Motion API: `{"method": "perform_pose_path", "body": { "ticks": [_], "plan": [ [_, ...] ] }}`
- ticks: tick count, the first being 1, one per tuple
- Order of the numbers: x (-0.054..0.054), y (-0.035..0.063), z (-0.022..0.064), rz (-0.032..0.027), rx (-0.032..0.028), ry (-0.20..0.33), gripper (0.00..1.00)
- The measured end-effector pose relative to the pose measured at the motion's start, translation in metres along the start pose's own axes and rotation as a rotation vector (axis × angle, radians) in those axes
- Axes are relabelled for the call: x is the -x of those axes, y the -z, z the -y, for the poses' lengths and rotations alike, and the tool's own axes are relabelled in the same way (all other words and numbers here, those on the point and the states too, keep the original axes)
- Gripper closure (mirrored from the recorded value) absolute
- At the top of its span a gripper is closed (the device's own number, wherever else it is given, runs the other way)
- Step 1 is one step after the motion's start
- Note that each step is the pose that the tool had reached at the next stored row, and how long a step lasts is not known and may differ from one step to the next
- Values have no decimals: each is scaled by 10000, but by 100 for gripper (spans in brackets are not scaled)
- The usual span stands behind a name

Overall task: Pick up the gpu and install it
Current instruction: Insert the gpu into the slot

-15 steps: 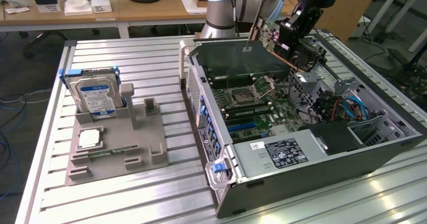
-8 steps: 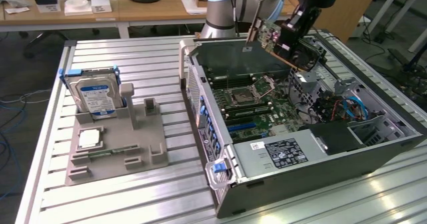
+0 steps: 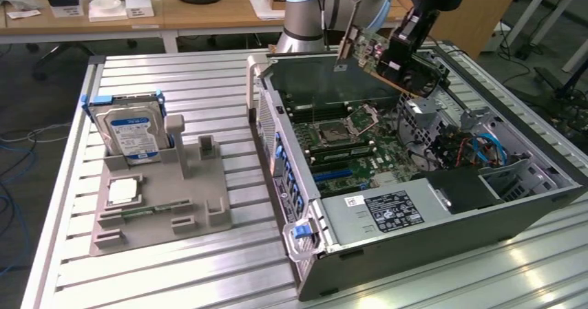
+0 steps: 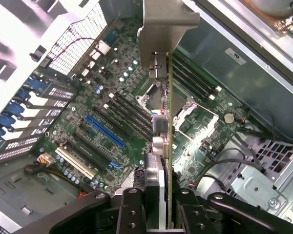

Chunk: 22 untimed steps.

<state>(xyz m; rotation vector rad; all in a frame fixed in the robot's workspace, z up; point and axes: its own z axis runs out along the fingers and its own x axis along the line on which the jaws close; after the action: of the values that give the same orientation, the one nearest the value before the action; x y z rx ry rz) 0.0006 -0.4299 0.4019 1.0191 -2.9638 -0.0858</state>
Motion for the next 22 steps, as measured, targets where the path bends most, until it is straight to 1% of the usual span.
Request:
{"method": "perform_pose_path", "body": {
  "ticks": [22],
  "plan": [
    [0,0,0,-98,42,2065,72]
  ]
}}
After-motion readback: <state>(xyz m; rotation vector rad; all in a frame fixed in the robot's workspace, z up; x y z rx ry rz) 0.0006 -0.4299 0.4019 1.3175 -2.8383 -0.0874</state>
